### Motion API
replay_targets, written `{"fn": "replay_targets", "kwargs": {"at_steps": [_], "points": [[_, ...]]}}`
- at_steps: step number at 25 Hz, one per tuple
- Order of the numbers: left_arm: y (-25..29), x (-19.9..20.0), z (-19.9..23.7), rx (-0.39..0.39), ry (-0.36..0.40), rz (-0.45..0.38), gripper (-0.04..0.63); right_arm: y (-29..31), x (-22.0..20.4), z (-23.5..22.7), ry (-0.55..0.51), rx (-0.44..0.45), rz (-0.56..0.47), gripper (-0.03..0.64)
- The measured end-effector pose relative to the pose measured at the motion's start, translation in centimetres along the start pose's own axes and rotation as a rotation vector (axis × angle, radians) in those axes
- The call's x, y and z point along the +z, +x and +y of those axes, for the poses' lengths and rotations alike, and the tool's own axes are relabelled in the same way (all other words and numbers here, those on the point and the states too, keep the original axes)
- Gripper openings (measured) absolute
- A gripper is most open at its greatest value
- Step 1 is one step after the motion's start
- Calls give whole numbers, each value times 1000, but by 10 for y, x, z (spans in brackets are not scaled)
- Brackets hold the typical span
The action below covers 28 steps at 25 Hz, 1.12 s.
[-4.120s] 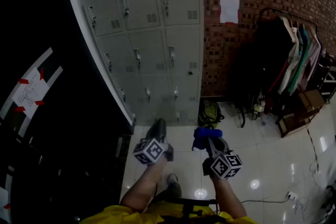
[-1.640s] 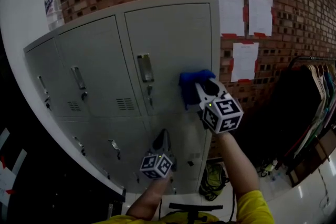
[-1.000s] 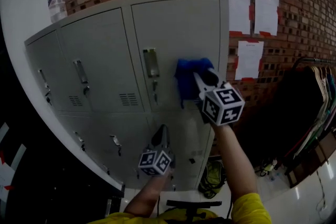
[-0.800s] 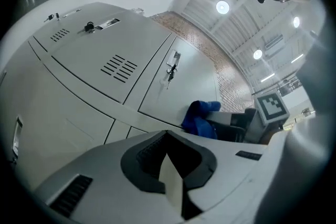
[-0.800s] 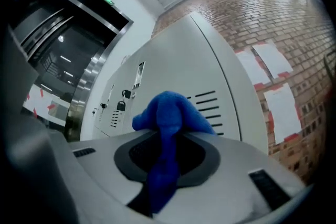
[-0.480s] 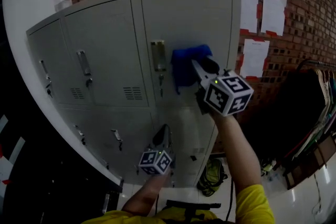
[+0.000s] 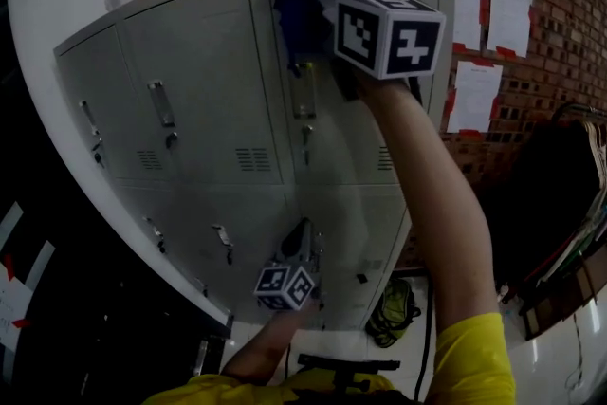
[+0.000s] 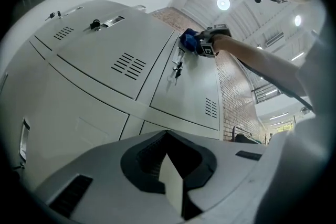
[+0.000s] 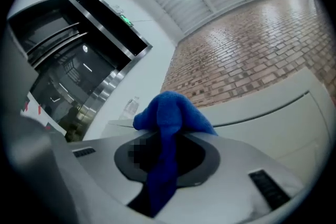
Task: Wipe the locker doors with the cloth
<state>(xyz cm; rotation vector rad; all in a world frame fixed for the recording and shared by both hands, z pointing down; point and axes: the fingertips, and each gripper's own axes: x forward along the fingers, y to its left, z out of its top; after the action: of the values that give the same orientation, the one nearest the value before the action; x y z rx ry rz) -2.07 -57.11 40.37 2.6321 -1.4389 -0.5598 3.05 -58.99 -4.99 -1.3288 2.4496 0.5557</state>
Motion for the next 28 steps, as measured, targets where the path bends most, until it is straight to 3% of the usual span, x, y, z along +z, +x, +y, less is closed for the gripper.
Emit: {"fn": "replay_targets", "kwargs": {"at_steps": [6,9,13,16,19,22,24,26,28], "points": [[-6,8,10,18,-4,-20,-8,-49,-77,1,-37,-63,13,72],[-9,5,14,22,-3,-16,-8,-98,-163,8,12,-97,64,72],[-13,3,22,44,-8,-11,-8,-163,-309,34,31,-119,228,72],[-14,1,27,48,-4,-1,-8,-175,-347,45,56,-80,275,72],[-12,0,25,40,-6,-7,-8,-148,-285,37,54,-33,191,71],[-12,-1,18,24,-13,-1,-8,-104,-148,24,16,-37,-33,72],[-10,-3,15,13,-7,6,-8,-66,-63,21,44,-4,-141,72],[-8,-2,13,9,-7,3,-8,-22,-12,28,95,62,-124,72],[-9,1,13,10,-10,-4,-8,11,7,31,80,54,-66,72]]}}
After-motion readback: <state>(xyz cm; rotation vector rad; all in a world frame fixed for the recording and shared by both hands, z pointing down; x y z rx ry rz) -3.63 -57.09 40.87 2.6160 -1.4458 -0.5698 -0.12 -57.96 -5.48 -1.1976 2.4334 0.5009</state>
